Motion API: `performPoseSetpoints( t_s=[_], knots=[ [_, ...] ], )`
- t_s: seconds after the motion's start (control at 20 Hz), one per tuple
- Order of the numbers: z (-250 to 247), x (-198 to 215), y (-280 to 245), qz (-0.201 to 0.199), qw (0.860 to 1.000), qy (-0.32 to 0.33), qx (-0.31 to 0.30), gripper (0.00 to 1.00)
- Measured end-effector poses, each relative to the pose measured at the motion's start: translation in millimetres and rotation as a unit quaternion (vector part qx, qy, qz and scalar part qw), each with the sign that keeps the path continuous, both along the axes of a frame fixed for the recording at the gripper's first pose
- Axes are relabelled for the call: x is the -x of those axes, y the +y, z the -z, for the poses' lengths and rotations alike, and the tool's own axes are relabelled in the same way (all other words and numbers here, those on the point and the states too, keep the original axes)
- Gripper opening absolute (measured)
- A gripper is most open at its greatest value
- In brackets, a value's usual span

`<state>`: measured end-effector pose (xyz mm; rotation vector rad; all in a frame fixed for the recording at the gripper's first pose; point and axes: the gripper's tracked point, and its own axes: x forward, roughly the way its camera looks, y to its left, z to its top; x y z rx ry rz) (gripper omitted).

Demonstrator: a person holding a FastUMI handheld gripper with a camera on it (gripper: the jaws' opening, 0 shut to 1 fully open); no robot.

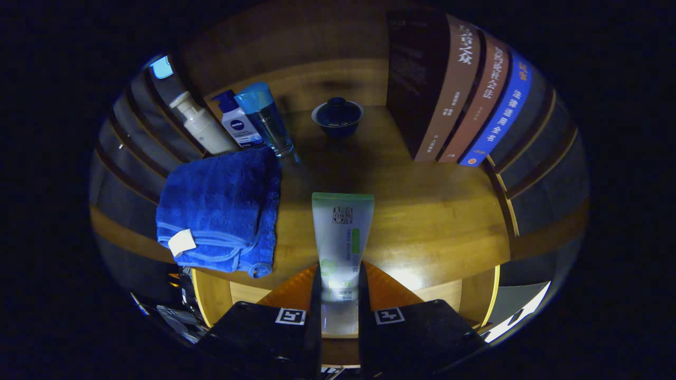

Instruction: Pull open the drawer, take out the items inside it, and place them on the countertop above the cabinet.

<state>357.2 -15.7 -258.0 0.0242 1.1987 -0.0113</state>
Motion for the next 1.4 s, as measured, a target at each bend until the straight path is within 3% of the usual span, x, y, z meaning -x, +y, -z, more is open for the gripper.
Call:
performPoseSetpoints(
  t_s=[0.4,0.6,0.75,1.0,1.4],
  knots=[
    [22,-30,-6,-0.008,0.999,0.014,0.028,0.34],
    [27,-31,-4,0.006,1.000,0.016,0.012,0.40],
    [17,-37,-9,0.016,1.000,-0.006,0.010,0.53],
    [-5,-20,-9,0.000,0.999,-0.038,0.006,1.00],
    [-79,53,-3,-0.065,0.986,-0.153,-0.031,1.00]
  ],
)
